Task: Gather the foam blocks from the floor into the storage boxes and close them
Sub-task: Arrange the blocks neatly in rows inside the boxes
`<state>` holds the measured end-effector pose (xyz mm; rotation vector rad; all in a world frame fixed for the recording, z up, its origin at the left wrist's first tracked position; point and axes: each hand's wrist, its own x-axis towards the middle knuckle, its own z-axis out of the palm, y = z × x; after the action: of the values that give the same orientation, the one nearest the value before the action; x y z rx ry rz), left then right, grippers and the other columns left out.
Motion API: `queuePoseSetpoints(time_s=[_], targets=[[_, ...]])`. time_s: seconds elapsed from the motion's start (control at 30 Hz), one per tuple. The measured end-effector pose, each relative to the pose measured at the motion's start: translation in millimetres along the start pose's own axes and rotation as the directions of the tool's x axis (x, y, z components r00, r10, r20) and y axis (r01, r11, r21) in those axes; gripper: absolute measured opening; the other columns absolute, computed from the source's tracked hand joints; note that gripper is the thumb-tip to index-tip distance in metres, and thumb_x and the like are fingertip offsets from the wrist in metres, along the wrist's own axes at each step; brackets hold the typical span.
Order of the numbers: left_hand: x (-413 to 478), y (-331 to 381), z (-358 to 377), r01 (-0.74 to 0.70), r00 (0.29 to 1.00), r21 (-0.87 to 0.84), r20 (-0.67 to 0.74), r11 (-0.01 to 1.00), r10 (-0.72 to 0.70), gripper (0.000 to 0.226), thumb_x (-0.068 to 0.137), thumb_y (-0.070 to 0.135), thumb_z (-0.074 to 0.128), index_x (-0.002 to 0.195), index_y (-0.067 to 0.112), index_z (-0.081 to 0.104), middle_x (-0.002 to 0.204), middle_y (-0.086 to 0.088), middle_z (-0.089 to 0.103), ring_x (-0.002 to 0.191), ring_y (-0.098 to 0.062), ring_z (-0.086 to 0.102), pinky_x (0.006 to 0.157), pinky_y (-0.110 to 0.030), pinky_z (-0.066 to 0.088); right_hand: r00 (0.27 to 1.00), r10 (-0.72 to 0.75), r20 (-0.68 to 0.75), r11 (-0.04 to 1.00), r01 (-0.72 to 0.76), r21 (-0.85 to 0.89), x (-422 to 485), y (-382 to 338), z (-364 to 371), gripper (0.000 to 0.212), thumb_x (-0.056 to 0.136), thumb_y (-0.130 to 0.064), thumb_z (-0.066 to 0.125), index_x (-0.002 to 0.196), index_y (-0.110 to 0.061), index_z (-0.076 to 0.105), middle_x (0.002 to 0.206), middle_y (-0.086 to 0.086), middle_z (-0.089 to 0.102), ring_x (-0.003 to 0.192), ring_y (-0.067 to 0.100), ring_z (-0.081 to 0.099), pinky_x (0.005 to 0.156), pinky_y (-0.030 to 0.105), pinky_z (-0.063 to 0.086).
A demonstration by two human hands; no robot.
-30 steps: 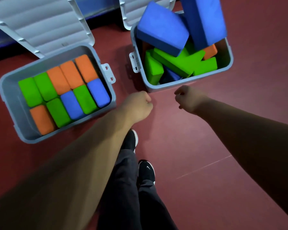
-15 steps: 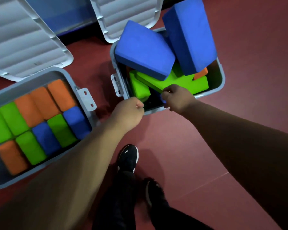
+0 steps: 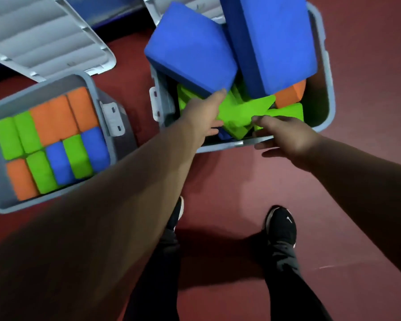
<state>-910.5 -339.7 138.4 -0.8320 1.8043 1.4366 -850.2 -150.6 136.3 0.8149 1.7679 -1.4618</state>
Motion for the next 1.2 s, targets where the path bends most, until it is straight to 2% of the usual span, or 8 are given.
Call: queuePoseSetpoints(time_s=[0.27,0.37,0.43,0.5,0.63,0.87,1.1,1.2], targets=[[28.0,-5.2,51.9,-0.010,0.972,-0.363,-0.224,0.932,-0.077,0.075,0.085,0.073,0.065,0.137,0.019,0.055,0.117,-0.006,0.060,0.090,-0.025,0.069,0.075,-0.042,0.060,0.999,0.046,-0.013,0.979,-0.043,0.197,19.3,6.1,-73.0,0.070,0.081,-0.071,0.070,0.123,-0.015,0.061,0.110,0.007,0.079,0.092,0.024,0.078,0.085,0.044,0.061],[38.8,-10.2,54.8,-0.101,0.959,-0.377,-0.282,0.921,-0.010,0.054,0.088,0.066,0.069,0.107,0.017,0.058,0.109,-0.006,0.062,0.085,-0.021,0.069,0.071,-0.033,0.059,0.999,0.031,0.020,0.948,-0.036,0.317,34.2,2.0,-65.1,0.085,0.076,-0.077,0.070,0.128,-0.012,0.056,0.115,0.009,0.076,0.098,0.027,0.077,0.088,0.046,0.061],[43.1,-14.9,48.0,-0.119,0.962,-0.388,-0.273,0.914,0.009,0.047,0.088,0.061,0.074,0.095,0.018,0.058,0.108,-0.007,0.067,0.086,-0.019,0.070,0.075,-0.030,0.060,0.999,0.005,0.049,0.915,-0.025,0.403,43.4,-2.8,-54.7,0.099,0.074,-0.081,0.069,0.139,-0.009,0.049,0.122,0.011,0.072,0.103,0.028,0.075,0.090,0.047,0.060],[46.3,-20.0,37.4,-0.092,0.982,-0.427,-0.189,0.900,0.010,0.048,0.085,0.059,0.078,0.107,0.020,0.059,0.122,-0.011,0.065,0.102,-0.020,0.070,0.089,-0.034,0.060,0.998,-0.028,0.056,0.879,-0.003,0.476,51.2,-8.6,-45.0,0.103,0.076,-0.080,0.068,0.148,-0.012,0.042,0.129,0.013,0.067,0.110,0.030,0.072,0.096,0.048,0.058],[45.7,-24.6,28.2,-0.073,0.995,-0.497,-0.100,0.865,0.026,0.055,0.084,0.050,0.083,0.126,0.026,0.056,0.140,-0.017,0.054,0.119,-0.025,0.064,0.108,-0.041,0.052,0.998,-0.048,0.028,0.829,0.024,0.559,56.9,-16.9,-32.2,0.078,0.085,-0.068,0.068,0.140,-0.015,0.050,0.133,0.014,0.060,0.123,0.029,0.063,0.106,0.045,0.052],[46.0,-16.9,21.8,-0.006,0.998,-0.590,-0.056,0.808,-0.034,0.078,0.083,0.038,0.084,0.148,0.012,0.049,0.145,-0.016,0.053,0.114,-0.026,0.062,0.099,-0.039,0.049,0.998,-0.061,0.035,0.727,0.021,0.686,60.8,-17.9,-29.3,0.045,0.082,-0.055,0.076,0.102,-0.018,0.061,0.125,0.003,0.058,0.129,0.030,0.061,0.110,0.046,0.046],[42.2,-4.0,11.7,0.034,0.999,-0.594,-0.009,0.804,-0.049,0.076,0.088,0.040,0.079,0.151,0.012,0.044,0.152,-0.015,0.048,0.132,-0.030,0.056,0.109,-0.043,0.047,0.981,-0.174,0.086,0.658,0.051,0.751,54.2,-20.9,-21.1,0.048,0.086,-0.046,0.075,0.123,-0.018,0.065,0.126,0.005,0.073,0.111,0.029,0.073,0.103,0.042,0.053],[39.6,5.1,7.2,0.040,0.999,-0.560,-0.005,0.828,-0.052,0.082,0.086,0.053,0.079,0.153,0.023,0.042,0.157,-0.009,0.043,0.137,-0.031,0.052,0.114,-0.050,0.044,0.972,-0.214,0.098,0.708,0.085,0.701,52.6,-31.7,-14.6,0.044,0.088,-0.050,0.071,0.121,-0.022,0.066,0.107,-0.002,0.072,0.109,0.024,0.074,0.095,0.037,0.056]])
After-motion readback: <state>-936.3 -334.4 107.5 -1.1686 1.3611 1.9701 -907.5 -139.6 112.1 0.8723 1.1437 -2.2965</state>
